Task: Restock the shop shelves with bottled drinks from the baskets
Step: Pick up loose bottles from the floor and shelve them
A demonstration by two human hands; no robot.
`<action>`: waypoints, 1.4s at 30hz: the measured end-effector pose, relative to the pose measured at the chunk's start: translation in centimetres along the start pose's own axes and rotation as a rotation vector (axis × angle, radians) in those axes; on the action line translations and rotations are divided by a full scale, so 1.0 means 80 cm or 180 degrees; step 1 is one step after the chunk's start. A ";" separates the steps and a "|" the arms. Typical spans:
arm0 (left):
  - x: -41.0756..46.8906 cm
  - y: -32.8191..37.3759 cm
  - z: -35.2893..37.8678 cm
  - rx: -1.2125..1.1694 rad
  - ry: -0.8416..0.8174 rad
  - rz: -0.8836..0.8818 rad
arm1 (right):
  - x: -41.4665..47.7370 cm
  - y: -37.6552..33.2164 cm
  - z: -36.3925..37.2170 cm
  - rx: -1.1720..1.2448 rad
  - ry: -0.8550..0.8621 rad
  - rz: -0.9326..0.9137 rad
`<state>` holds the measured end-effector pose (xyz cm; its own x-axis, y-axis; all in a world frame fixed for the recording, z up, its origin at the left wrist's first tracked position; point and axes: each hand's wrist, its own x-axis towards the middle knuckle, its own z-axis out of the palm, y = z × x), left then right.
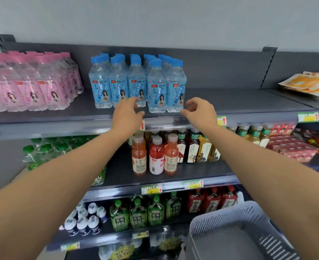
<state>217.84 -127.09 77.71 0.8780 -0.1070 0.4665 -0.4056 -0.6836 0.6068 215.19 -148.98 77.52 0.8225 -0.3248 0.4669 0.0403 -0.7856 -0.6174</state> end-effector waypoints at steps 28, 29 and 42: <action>-0.400 -0.229 0.093 0.1046 -0.2089 -0.0429 | -0.420 0.123 0.148 -0.1023 -0.2169 0.0771; -0.408 -0.238 0.102 0.1051 -0.2149 -0.0433 | -0.430 0.130 0.158 -0.1029 -0.2240 0.0818; -0.488 -0.392 0.248 0.1263 -0.2933 -0.0373 | -0.535 0.253 0.310 -0.1145 -0.2595 0.1621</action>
<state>201.32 -115.79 27.70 0.8291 -0.4251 -0.3632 -0.3378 -0.8984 0.2807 194.85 -137.90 29.34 0.8352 -0.3126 -0.4525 -0.4835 -0.8095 -0.3331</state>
